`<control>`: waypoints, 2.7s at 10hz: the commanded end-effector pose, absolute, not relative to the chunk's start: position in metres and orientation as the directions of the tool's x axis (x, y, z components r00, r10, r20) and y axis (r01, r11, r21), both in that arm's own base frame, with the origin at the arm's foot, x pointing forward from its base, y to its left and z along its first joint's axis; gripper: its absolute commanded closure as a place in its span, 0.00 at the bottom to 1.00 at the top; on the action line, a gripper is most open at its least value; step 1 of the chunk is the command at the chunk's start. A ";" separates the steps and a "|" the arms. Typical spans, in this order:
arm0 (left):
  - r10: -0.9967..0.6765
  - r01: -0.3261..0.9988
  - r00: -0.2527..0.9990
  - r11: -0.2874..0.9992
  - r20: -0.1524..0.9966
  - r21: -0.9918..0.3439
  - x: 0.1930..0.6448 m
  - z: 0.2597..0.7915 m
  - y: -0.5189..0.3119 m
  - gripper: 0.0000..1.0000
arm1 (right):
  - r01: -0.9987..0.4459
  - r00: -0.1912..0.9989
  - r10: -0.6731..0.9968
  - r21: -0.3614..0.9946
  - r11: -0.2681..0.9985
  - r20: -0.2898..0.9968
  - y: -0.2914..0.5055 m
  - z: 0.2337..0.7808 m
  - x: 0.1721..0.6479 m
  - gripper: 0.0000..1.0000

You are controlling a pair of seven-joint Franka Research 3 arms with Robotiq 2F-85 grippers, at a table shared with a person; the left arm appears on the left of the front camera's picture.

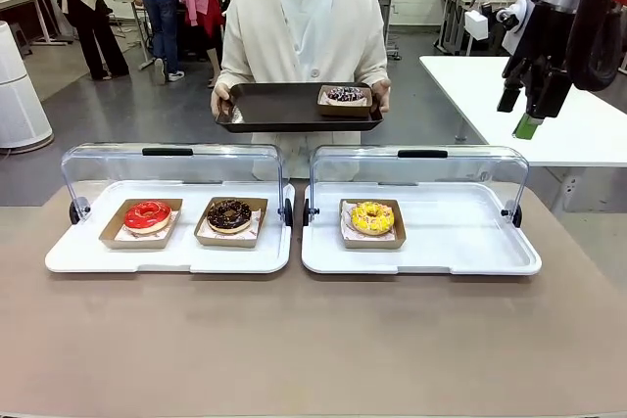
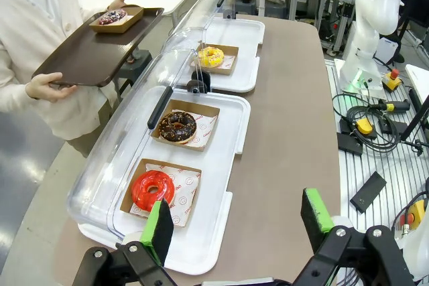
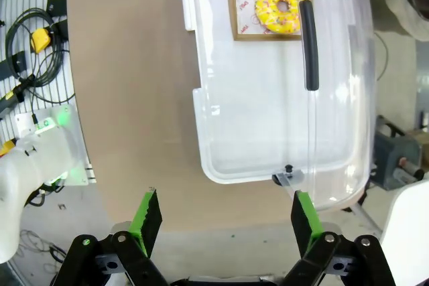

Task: Provide the desired donut to the person.
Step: Pick up and lift the Paper togo box containing the Donut pointed at by the person.

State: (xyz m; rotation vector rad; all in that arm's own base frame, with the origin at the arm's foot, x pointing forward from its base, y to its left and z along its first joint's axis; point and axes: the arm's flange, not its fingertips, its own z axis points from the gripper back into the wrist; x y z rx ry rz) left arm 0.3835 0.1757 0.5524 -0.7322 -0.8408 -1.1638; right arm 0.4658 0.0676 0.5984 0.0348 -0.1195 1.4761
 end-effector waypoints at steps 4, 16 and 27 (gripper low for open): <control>-0.474 0.970 0.163 0.235 0.865 -0.054 0.382 0.553 0.176 0.00 | -0.985 -0.042 0.838 0.120 -0.127 0.544 -0.038 0.605 0.476 0.00; -0.474 0.970 0.163 0.235 0.865 -0.054 0.382 0.553 0.176 0.00 | -0.966 0.235 0.417 0.162 0.204 0.878 -0.228 0.511 0.400 0.00; -0.474 0.970 0.163 0.235 0.865 -0.054 0.382 0.553 0.176 0.00 | -0.960 0.237 0.441 0.138 0.244 0.866 -0.241 0.499 0.398 0.00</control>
